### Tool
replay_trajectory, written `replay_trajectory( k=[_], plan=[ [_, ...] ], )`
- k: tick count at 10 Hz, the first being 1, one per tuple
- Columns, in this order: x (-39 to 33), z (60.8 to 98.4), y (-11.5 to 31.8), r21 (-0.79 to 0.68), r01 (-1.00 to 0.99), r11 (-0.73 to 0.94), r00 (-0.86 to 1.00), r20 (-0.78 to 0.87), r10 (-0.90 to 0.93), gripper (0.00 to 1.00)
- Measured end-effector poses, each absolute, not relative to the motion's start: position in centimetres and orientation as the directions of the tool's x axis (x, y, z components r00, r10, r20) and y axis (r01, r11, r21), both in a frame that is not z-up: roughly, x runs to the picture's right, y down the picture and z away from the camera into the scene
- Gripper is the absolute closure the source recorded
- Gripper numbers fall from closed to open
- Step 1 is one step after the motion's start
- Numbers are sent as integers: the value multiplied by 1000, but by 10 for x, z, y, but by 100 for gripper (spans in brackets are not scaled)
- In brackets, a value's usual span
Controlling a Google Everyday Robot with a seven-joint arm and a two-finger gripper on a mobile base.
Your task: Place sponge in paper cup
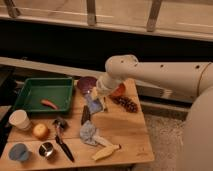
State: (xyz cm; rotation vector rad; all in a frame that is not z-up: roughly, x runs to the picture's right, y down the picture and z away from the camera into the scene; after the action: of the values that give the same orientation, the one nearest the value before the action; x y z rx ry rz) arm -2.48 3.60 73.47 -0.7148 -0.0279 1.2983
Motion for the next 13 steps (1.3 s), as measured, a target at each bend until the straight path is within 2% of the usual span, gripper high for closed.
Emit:
replay_trajectory(
  k=[7, 9, 13],
  plan=[
    [-23, 735, 29, -474, -873, 114, 300, -337, 892, 100],
    [-35, 730, 7, -465, -868, 171, 320, -262, 911, 100],
    [-119, 727, -42, -520, -788, 329, 436, -96, 895, 100]
  ],
)
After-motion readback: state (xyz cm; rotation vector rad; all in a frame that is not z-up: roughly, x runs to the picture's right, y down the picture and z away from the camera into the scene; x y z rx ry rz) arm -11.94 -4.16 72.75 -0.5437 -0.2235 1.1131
